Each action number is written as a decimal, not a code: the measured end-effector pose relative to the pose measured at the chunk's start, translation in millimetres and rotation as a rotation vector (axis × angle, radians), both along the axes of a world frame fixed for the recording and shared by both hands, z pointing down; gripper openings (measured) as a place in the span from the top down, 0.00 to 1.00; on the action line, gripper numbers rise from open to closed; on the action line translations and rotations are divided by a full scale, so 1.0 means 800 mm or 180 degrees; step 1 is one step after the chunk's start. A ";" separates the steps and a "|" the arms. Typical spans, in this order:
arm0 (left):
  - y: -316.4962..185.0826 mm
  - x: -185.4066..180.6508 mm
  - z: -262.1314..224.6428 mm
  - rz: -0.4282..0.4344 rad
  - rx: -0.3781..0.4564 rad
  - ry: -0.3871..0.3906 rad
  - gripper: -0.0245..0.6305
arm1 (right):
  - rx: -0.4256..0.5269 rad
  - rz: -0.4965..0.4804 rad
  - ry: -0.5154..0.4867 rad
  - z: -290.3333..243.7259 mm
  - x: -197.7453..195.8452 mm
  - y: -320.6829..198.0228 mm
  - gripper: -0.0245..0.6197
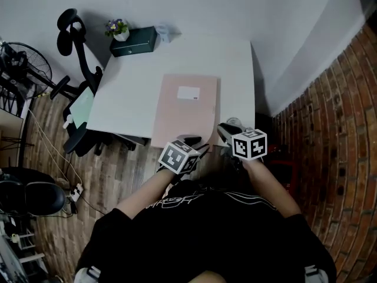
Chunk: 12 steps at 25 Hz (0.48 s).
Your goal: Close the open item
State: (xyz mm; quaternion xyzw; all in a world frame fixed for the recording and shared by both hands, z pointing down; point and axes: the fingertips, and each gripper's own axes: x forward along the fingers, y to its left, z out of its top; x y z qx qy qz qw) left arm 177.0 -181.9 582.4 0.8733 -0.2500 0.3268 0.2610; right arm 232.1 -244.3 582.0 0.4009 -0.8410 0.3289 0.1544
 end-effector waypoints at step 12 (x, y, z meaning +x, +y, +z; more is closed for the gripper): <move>0.019 0.007 -0.017 0.0002 -0.0269 0.0706 0.55 | 0.0326 0.0075 -0.0399 -0.074 0.019 0.041 0.89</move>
